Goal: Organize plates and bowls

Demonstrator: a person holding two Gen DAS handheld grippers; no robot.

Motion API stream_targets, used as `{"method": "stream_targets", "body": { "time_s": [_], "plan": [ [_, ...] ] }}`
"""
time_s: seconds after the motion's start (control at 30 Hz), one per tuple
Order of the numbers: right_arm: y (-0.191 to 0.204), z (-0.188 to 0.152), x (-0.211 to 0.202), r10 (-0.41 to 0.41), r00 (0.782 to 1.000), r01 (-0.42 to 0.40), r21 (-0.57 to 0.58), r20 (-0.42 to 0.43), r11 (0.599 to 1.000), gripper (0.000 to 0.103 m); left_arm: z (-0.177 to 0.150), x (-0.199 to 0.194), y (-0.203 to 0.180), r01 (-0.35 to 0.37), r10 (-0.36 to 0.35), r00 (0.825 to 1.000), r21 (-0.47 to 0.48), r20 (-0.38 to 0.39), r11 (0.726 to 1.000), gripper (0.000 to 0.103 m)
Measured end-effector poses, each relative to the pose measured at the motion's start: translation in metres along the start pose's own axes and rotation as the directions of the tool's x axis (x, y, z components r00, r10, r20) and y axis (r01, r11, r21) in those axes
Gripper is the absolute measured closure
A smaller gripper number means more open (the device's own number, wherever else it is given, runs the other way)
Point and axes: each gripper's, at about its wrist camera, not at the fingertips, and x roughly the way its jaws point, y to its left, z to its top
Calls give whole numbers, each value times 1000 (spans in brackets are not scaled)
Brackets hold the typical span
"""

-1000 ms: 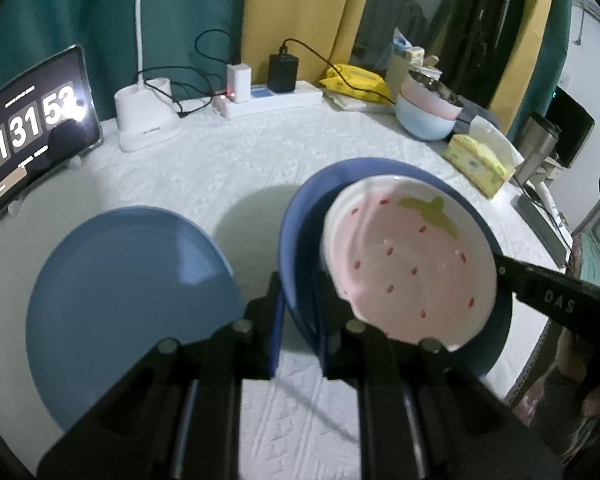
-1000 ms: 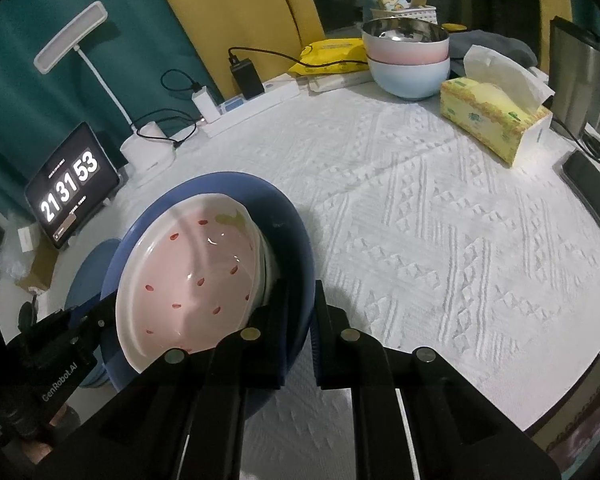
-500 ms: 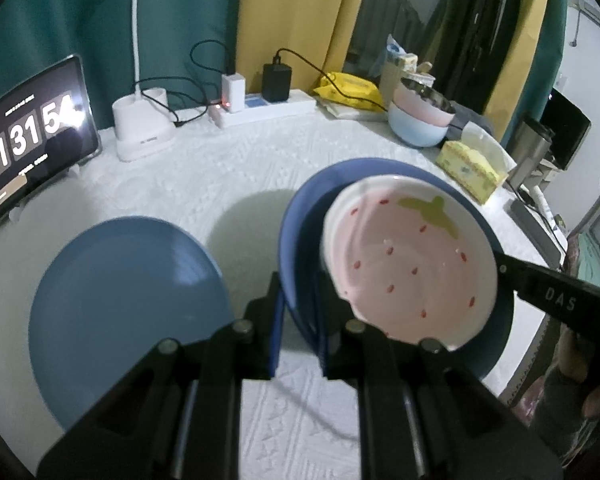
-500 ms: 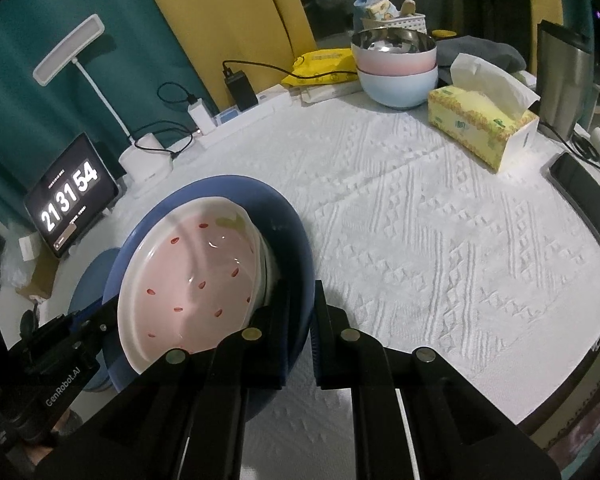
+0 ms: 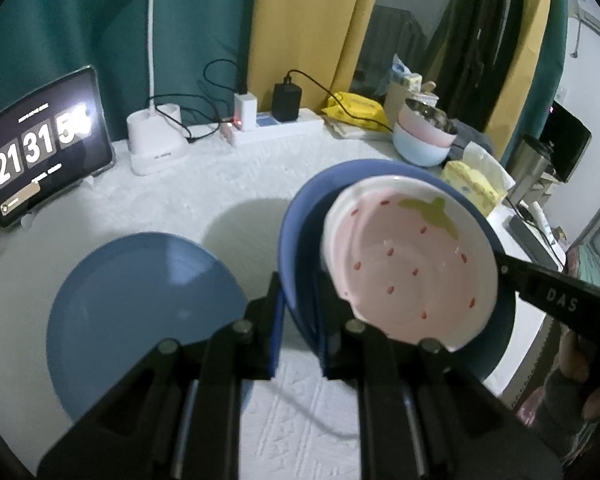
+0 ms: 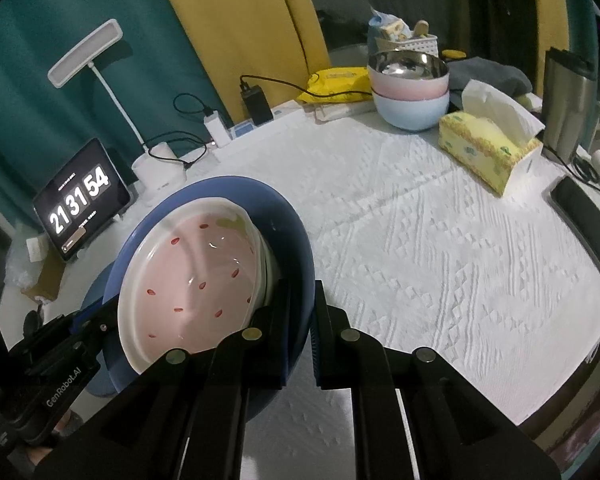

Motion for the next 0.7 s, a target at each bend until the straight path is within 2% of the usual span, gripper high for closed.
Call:
{"method": "stream_targets", "body": {
  "time_s": [0.7],
  "plan": [
    [52,11,0,16,1000,-15,-86,13,996,92,4,-26,47,-16,19,999,-79,46,997,91]
  ]
}}
